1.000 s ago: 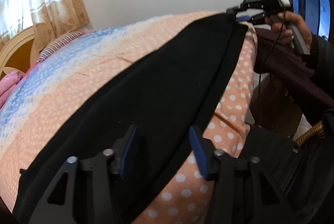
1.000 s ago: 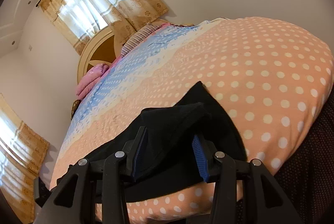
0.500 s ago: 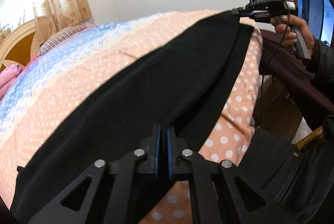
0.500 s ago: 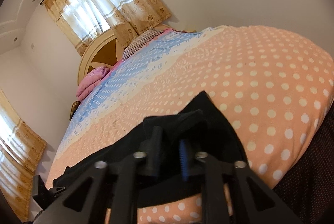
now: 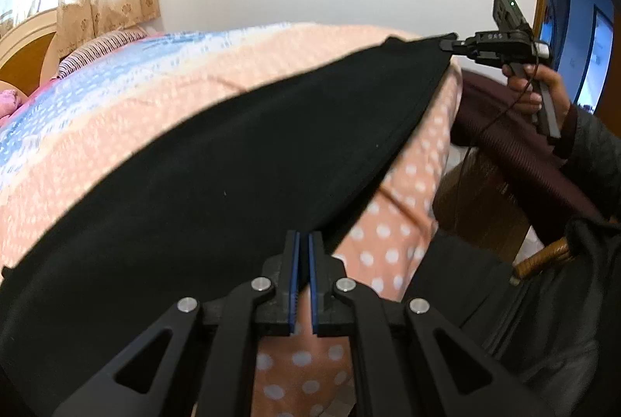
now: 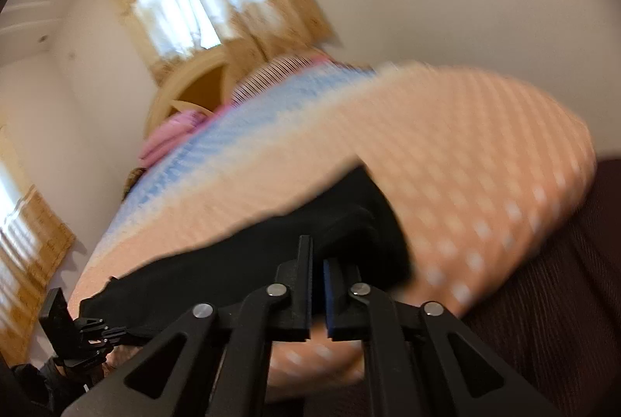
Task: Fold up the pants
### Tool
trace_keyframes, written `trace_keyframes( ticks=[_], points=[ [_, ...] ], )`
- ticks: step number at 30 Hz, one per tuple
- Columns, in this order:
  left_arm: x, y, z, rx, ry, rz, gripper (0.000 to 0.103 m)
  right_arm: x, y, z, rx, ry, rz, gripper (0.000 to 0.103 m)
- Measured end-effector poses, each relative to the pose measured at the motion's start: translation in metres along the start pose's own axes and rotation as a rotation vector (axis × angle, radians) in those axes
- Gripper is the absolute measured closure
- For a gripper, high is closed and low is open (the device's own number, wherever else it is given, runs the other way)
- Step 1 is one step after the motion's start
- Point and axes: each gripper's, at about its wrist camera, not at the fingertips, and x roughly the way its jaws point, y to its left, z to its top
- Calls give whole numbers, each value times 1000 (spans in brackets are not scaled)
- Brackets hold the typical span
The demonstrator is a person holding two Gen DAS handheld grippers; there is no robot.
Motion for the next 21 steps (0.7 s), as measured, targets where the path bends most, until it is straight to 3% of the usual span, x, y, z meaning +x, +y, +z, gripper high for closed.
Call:
trace_keyframes(
  ticks=[2,6,8,11,14,19,21],
  points=[
    [1,0,-2,-2,0,-3,98,-9,-13,1,40,-39,-1,56],
    [4,2,1,-7,-1,4,98,-23,-28,23,113,-92,17,56],
    [5,2,2,-6,-3,5,98,-21,-29,36,129,-87,47,56],
    [4,1,-1,-6,-6,13,98,-5,-17,50,73,-31,16,56],
    [4,2,0,-13,-12,15,98,19,-2,52,17,55,22,65],
    [3,5,-1,-24,-19,10,98,50,7,43,-67,154,-55,78],
    [2,6,-2,-25,-20,8,98,50,11,43,-109,145,-98,99]
  ],
)
